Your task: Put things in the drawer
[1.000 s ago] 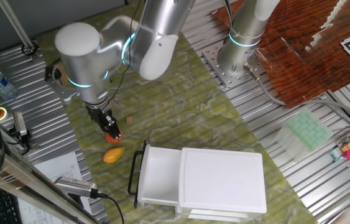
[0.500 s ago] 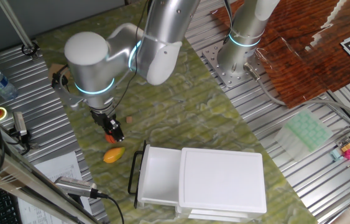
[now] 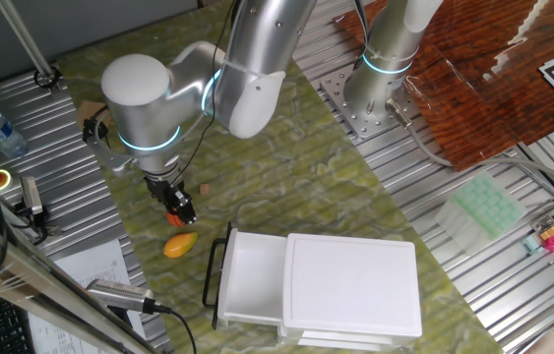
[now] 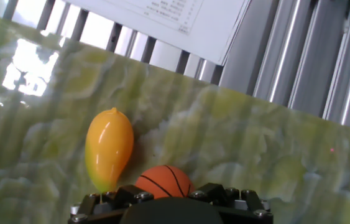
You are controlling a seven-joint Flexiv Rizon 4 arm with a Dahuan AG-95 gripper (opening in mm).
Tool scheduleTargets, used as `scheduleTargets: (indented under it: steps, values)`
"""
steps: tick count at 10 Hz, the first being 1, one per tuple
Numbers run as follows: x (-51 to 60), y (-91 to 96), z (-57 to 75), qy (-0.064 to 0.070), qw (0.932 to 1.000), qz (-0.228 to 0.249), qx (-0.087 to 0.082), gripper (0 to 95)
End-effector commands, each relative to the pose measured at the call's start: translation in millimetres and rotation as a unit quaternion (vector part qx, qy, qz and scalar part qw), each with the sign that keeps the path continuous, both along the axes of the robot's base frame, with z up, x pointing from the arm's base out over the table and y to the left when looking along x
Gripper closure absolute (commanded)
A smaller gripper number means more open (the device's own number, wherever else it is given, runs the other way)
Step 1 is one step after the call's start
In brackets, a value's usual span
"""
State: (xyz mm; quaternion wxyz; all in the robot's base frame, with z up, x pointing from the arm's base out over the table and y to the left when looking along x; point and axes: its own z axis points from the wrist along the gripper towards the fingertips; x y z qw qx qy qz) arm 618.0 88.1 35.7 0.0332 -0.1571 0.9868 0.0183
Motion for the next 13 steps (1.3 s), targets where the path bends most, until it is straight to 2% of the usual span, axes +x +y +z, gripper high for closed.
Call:
scheduleTargets:
  steps: [1, 12, 13]
  values:
    - [-0.6, -0.2, 0.9, 0.0, 1.0, 0.0, -0.001, 19.0]
    - [-6.0, 2.6, -4.3, 0.0, 0.9999, -0.01, 0.005, 19.0]
    - [-6.1, 3.0, -4.3, 0.0, 0.9999, -0.011, 0.005, 38.0]
